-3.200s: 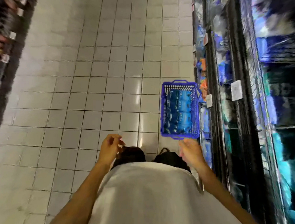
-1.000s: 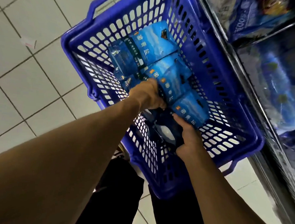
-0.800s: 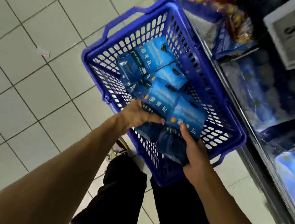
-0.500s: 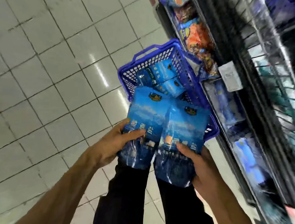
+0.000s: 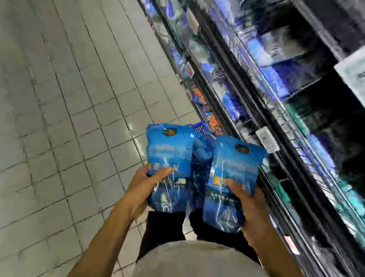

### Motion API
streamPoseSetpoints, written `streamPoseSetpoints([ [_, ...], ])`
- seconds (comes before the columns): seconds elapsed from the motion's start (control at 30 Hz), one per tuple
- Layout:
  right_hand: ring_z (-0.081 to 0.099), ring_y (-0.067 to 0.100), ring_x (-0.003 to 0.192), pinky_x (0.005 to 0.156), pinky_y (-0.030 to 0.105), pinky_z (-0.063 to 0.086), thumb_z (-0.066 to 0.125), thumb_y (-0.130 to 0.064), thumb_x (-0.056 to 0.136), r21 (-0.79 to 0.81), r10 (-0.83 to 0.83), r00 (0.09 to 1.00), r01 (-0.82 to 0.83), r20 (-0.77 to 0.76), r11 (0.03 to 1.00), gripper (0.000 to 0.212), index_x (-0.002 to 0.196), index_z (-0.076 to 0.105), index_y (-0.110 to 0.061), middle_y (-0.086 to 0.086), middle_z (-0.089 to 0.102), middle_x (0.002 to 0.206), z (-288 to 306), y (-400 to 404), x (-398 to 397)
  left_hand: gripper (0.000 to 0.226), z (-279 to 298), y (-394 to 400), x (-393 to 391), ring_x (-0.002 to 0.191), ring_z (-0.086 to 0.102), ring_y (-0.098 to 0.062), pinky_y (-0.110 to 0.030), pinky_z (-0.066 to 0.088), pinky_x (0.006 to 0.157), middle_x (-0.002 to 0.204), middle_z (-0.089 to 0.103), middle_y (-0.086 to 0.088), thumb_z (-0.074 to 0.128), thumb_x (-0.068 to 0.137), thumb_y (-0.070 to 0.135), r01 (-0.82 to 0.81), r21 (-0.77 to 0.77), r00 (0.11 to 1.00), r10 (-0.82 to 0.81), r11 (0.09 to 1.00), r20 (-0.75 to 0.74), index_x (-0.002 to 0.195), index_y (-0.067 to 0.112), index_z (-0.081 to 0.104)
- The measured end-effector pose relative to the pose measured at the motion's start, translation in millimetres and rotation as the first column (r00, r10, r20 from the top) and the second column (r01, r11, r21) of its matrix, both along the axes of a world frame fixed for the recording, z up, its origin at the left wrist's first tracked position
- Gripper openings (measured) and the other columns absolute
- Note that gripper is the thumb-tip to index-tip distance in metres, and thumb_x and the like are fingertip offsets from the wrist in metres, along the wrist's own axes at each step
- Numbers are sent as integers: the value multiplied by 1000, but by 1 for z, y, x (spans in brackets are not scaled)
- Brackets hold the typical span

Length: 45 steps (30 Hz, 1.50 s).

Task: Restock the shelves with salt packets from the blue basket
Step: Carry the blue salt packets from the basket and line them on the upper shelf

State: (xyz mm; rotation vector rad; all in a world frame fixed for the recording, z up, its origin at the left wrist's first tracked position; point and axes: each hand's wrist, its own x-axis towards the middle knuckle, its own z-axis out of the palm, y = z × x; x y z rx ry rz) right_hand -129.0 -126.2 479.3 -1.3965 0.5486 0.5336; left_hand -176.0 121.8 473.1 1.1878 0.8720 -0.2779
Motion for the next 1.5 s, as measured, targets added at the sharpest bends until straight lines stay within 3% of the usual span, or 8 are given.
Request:
streamPoseSetpoints([
  [0.23,74,34,99,88,51,59,88,-37,58,10,-96,992,96,85,995,59,111,74,-17,11,78,108,61,-43,-12,56,62,-2,14,93,77,-30,-35,63,68,107,78,-12,85,65,37,99,25,987,-102,995,123,113,12,72],
  [0.53,77,16,83,63,25,59,84,-25,64,34,-486,839,494,244,869,28,92,80,-29,-1,80,95,90,-51,-62,51,82,-21,84,95,76,-34,-37,62,69,108,77,-15,89,61,35,508,60,830,-507,859,234,107,14,77],
  [0.63,77,14,83,61,21,58,87,-30,60,51,-652,713,664,258,746,33,92,79,-30,-2,80,95,95,-52,-106,49,80,-31,97,94,76,-32,-37,62,68,108,77,-14,89,62,35,670,81,709,-669,738,225,105,16,78],
  [0.83,77,28,88,70,40,62,89,-38,52,31,-893,366,922,261,386,58,106,75,-22,6,79,102,101,-51,-212,56,89,-89,100,100,75,-22,-41,54,91,109,78,-4,90,55,41,885,118,421,-883,450,208,105,19,77],
  [0.97,77,28,87,70,39,62,88,-35,57,14,-949,146,988,281,156,60,111,73,-14,8,79,101,106,-48,-282,47,97,-150,70,94,76,-19,-41,54,90,106,79,-3,88,52,37,959,105,235,-943,265,235,95,22,78],
  [1.23,77,27,90,66,36,61,89,-39,58,54,-934,-188,982,304,-180,65,115,70,-16,6,79,104,113,-50,-409,71,104,-268,-30,113,69,-32,-53,49,105,113,77,-9,89,50,39,985,165,-102,-955,-57,279,114,12,72],
  [1.4,77,26,88,62,32,60,89,-40,56,55,-903,-299,953,309,-297,65,114,70,-16,6,79,102,119,-72,-498,74,107,-340,-124,91,77,-23,-33,62,66,107,78,-8,90,48,42,962,209,-236,-918,-175,320,113,12,72],
  [1.5,77,26,87,64,36,61,88,-43,56,28,-897,-305,949,320,-313,62,110,71,-20,4,79,101,123,-99,-559,75,109,-383,-189,83,78,-21,-28,60,59,102,79,-7,91,47,40,961,201,-251,-903,-189,350,114,12,71],
])
